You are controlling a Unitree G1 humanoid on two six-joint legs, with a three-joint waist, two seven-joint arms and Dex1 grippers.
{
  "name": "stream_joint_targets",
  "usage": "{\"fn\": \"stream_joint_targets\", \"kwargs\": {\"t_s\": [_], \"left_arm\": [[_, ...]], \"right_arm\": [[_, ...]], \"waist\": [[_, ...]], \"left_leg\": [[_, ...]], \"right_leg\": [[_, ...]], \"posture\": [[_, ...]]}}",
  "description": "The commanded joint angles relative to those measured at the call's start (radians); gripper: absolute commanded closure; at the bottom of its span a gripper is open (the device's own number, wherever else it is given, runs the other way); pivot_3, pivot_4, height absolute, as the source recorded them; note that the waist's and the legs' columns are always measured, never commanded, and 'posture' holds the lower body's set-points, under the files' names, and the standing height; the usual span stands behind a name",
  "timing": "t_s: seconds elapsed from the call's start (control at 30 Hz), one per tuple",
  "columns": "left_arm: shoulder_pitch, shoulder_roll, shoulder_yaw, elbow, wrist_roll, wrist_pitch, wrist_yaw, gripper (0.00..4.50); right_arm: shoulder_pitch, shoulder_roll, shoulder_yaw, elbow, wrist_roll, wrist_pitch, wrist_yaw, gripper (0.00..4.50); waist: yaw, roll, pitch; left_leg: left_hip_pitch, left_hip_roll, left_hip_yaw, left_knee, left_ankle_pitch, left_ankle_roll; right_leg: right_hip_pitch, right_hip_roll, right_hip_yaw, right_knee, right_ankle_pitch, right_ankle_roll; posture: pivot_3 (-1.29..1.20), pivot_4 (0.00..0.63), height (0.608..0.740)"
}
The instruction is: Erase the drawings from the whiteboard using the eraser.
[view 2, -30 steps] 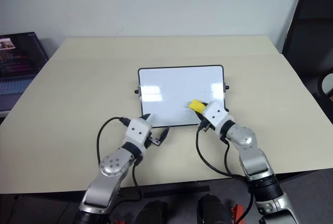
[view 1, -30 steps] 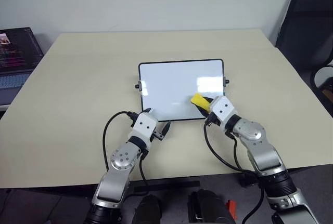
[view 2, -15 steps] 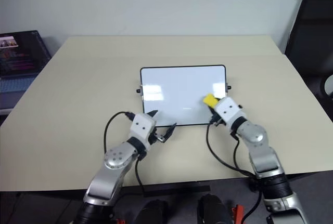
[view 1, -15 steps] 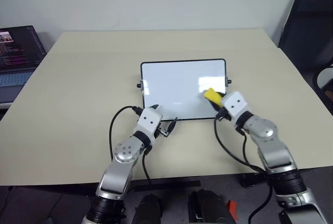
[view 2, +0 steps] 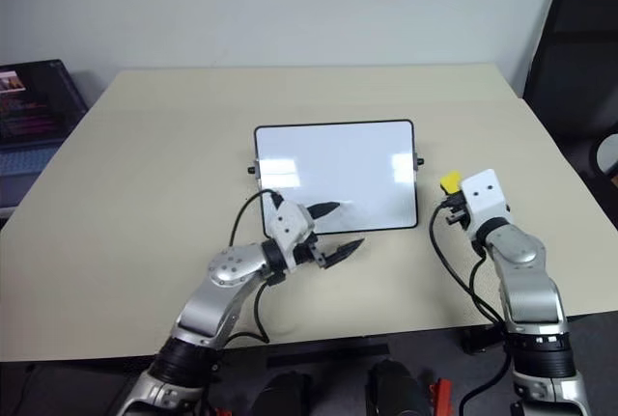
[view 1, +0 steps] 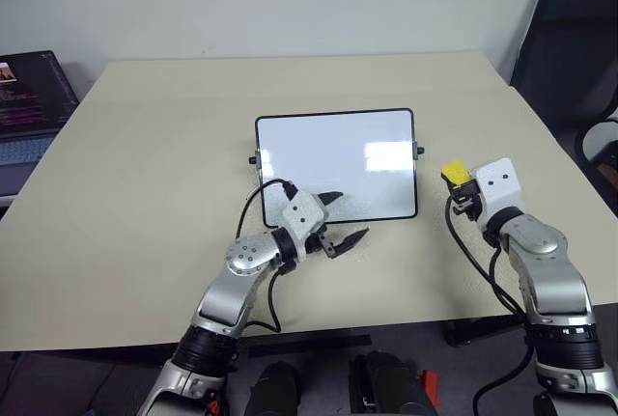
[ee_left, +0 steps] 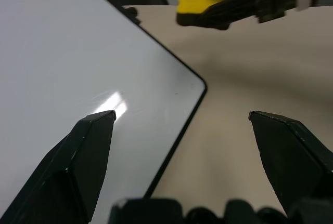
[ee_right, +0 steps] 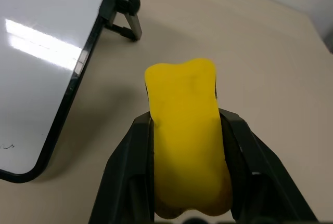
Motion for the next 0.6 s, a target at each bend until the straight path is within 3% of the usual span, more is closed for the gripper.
{"fn": "stream_joint_targets", "kwargs": {"t_s": [0.03,0.6], "left_arm": [[-0.043,0.001,-0.028,0.006,-0.052,-0.007,-0.096,0.00],[-0.052,0.058,-0.041,0.066,-0.050,-0.030,-0.205,0.00]], "right_arm": [[-0.043,0.012,-0.056,-0.018,0.054,0.113,-0.026,3.20],[-0.061,-0.057,-0.082,0.029,0.124,0.327,-0.043,3.20]], "waist": [[0.000,0.000,0.000],[-0.002,0.000,0.000]], "left_leg": [[0.000,0.000,0.000,0.000,0.000,0.000],[0.000,0.000,0.000,0.000,0.000,0.000]], "right_leg": [[0.000,0.000,0.000,0.000,0.000,0.000],[0.000,0.000,0.000,0.000,0.000,0.000]], "posture": [[0.00,0.150,0.740],[0.00,0.150,0.740]]}}
